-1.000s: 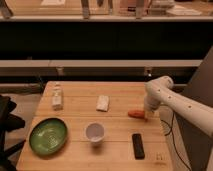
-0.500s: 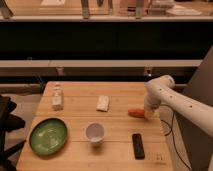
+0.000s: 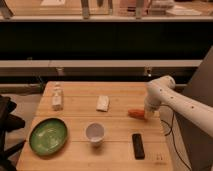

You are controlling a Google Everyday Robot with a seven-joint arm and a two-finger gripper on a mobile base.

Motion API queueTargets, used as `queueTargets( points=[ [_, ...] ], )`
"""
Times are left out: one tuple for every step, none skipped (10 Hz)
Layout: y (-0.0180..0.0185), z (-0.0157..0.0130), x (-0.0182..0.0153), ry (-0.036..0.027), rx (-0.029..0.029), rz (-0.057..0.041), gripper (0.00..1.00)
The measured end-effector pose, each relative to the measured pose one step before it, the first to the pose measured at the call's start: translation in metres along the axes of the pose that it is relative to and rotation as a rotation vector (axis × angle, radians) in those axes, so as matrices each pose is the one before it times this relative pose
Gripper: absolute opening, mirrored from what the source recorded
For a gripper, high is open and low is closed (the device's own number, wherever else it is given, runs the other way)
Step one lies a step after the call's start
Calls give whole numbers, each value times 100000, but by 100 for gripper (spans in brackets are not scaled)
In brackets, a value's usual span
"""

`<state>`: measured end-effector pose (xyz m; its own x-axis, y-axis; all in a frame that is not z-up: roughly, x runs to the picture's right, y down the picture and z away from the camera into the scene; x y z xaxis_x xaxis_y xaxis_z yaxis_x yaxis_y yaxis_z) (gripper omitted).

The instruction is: Drag the pepper across the table

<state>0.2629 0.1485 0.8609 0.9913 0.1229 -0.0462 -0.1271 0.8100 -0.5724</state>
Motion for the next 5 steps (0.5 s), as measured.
queueTargets(
  points=[
    [-1, -34, 107, 14, 116, 473, 0],
    [213, -26, 60, -38, -159, 682, 0],
    [229, -51, 3, -58, -29, 864, 0],
    [156, -59, -257, -16, -110, 362, 0],
    [126, 10, -322, -291, -211, 71, 0]
  ],
)
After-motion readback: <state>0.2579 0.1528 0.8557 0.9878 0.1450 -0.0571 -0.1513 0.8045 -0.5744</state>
